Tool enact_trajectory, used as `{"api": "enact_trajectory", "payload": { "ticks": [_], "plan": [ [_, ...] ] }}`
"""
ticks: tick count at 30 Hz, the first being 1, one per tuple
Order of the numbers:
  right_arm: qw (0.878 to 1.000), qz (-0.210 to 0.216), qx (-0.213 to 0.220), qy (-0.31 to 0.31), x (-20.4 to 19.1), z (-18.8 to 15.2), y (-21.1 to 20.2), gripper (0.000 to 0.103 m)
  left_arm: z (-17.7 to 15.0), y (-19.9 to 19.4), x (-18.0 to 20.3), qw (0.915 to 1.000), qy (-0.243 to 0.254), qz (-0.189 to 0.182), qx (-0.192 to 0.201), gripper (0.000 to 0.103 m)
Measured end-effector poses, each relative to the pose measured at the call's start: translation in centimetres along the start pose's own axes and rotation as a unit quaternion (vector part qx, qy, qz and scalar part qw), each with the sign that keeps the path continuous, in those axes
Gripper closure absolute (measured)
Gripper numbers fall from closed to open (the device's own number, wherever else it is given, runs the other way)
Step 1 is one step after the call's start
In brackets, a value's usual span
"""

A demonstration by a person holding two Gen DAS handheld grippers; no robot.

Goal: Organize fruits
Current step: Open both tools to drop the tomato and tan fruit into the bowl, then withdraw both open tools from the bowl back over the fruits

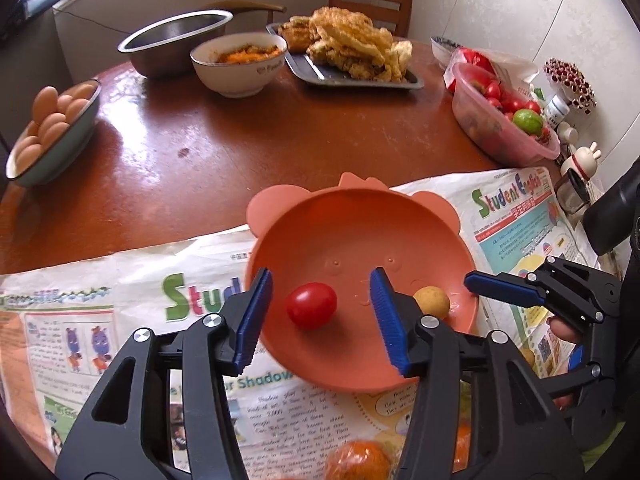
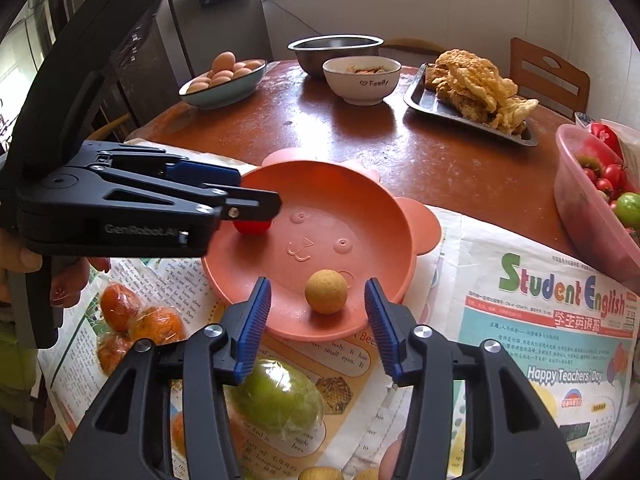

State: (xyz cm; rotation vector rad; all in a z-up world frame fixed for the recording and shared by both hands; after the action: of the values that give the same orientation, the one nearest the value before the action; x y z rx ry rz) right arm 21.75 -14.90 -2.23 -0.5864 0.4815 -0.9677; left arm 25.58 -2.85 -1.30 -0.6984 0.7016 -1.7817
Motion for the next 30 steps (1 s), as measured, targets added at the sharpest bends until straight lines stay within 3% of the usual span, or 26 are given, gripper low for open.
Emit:
{"api": "enact_trajectory", "payload": {
  "ticks": [7, 11, 16, 19, 22, 30],
  "plan": [
    [0.999, -0.024, 0.027, 0.004, 0.0, 0.3, -2.4, 0.031, -0.3, -3.5, -0.6, 0.9991, -0.006, 0.021, 0.037, 0.045],
    [0.998, -0.038, 0.043, 0.003, 0.0, 0.5, -3.5, 0.028, -0.6, -5.3, -1.1, 0.9978, -0.016, 0.03, 0.056, 0.036],
    [0.997, -0.052, 0.057, 0.007, -0.1, 0.7, -4.7, 0.014, -0.8, -7.4, -1.2, 0.9962, -0.019, 0.039, 0.076, 0.026],
    [0.996, -0.058, 0.065, 0.01, -0.1, 0.8, -5.5, 0.011, -1.2, -8.5, -1.3, 0.9955, -0.02, 0.039, 0.084, 0.023],
    [0.995, -0.063, 0.071, 0.014, -0.1, 0.8, -6.4, 0.009, -1.5, -9.6, -1.2, 0.9941, -0.02, 0.048, 0.095, 0.011],
    [0.993, -0.072, 0.089, 0.015, -0.6, 0.5, -8.9, 0.005, -2.6, -11.7, -1.3, 0.992, -0.028, 0.057, 0.109, 0.01]
  ]
}}
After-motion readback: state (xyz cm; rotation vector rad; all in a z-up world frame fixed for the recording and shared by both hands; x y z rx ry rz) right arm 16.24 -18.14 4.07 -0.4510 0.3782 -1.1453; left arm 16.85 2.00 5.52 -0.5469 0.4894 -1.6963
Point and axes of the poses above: each gripper's, at about its wrist camera, not at the fingertips, and y roughly the way its jaws point, x to its right, z to its top, the point moved 2 cm from there along y, roughly the way its jaws point, and after that the axes turned 10 degrees about x, right-handed, at the moved point
